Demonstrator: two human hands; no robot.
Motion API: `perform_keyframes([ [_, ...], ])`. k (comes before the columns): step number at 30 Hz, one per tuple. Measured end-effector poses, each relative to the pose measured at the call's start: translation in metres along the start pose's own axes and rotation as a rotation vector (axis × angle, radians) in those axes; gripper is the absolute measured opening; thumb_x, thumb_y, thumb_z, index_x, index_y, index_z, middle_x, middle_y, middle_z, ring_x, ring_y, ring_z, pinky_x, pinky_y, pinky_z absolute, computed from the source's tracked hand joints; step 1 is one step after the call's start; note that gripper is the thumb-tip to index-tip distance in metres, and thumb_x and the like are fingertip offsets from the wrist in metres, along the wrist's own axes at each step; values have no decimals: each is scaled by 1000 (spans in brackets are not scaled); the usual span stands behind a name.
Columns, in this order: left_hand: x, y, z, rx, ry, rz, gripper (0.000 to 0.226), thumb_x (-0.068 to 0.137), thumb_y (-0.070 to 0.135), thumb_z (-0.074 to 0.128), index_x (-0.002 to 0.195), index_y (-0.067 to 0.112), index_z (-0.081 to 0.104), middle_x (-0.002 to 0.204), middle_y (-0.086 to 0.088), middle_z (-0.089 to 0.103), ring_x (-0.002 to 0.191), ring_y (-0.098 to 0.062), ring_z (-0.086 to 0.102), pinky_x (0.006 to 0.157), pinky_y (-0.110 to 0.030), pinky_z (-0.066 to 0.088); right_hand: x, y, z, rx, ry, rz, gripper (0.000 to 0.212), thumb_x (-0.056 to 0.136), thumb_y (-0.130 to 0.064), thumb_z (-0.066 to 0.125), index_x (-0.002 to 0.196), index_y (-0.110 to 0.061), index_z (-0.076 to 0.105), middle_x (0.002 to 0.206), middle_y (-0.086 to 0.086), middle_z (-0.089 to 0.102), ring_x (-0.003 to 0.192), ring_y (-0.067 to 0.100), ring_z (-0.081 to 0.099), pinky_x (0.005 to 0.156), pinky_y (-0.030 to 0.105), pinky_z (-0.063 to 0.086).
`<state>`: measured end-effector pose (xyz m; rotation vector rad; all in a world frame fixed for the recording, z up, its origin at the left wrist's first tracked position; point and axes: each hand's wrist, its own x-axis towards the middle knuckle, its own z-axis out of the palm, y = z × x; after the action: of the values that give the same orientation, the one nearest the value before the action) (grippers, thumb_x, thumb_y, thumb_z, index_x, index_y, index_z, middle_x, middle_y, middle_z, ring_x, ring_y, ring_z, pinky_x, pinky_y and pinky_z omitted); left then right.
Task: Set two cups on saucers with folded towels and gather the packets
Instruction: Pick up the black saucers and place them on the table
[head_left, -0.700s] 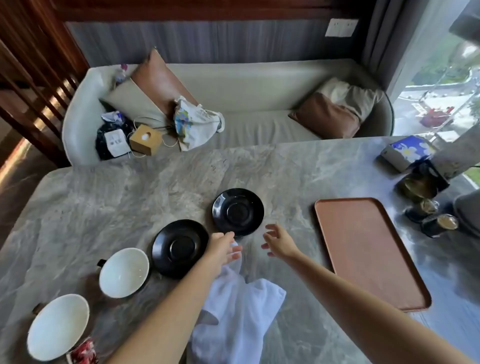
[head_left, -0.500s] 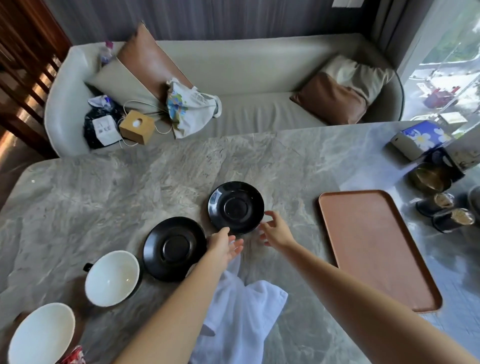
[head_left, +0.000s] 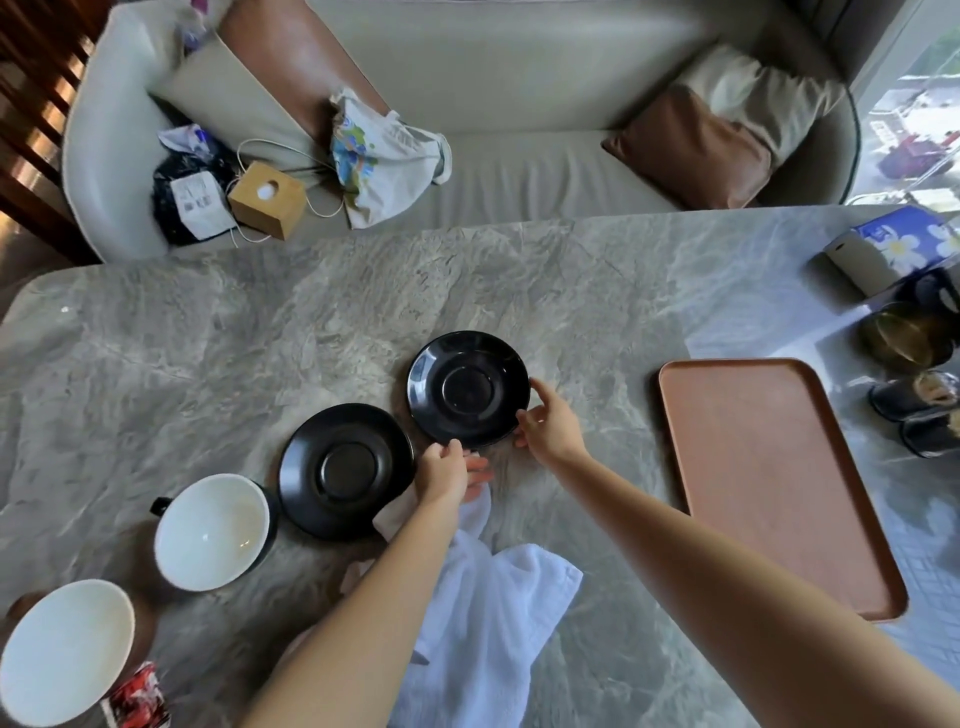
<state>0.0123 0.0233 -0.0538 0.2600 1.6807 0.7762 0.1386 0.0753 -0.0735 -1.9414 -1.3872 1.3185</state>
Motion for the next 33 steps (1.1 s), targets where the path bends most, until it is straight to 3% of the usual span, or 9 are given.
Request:
perform_keyframes([
  [8,-8,-13,-9,-26,-11,-40,29,99,19,33,105,-2,51,75,-9,66,67,-20,65,64,-30,49,-13,3,5,-38,-26,-19,51,91,-11,50,138,-30,41,59,-7,63,56,8,63,65,31,54],
  [15,-18,-16,-14,-56,-37,-79,36,100,19,33,117,-7,51,94,-16,68,71,-18,65,70,-30,51,-20,6,4,-14,-43,-22,51,91,-11,51,138,-30,41,59,-10,62,53,5,61,60,26,51],
  [18,-29,-10,-24,-142,-153,-161,35,99,21,37,118,-4,53,103,-16,65,80,-20,64,80,-31,50,-24,6,3,9,-23,3,49,91,-23,55,138,-22,39,71,-4,66,63,13,65,65,29,51],
  [21,-45,-2,-48,-171,-253,-170,25,97,23,44,106,3,56,98,-13,66,82,-20,62,79,-30,49,-31,8,2,76,69,67,34,90,-33,58,117,-15,50,92,8,64,81,26,65,77,42,55],
  [23,-55,0,-71,-66,-250,-83,15,95,22,48,98,10,56,90,-9,68,78,-19,63,73,-27,49,-42,5,1,97,107,30,15,90,-29,57,93,-14,57,83,7,65,74,22,63,73,41,53],
  [26,-57,10,-113,101,-143,148,10,94,14,50,89,13,58,83,-9,66,68,-16,59,60,-21,46,-70,2,6,53,-53,-24,23,89,-18,54,69,-16,64,57,-3,62,49,8,54,53,27,46],
  [28,-45,23,-141,210,6,351,9,92,6,50,90,11,57,84,-14,64,65,-17,56,55,-17,46,-90,-4,14,18,-224,-40,24,89,-13,53,73,-12,70,58,-1,63,46,9,52,48,19,44],
  [31,-14,43,-179,510,250,563,13,87,5,56,97,11,62,96,-16,67,82,-26,62,78,-30,48,-100,-24,33,-36,-396,-63,22,93,-14,52,93,-3,70,72,5,65,49,13,53,46,18,45],
  [33,8,53,-195,763,301,556,24,86,9,57,109,6,62,112,-17,65,99,-31,62,90,-36,46,-99,-38,50,-11,-437,-34,22,95,-14,49,101,-1,67,75,6,62,49,14,52,45,20,43],
])
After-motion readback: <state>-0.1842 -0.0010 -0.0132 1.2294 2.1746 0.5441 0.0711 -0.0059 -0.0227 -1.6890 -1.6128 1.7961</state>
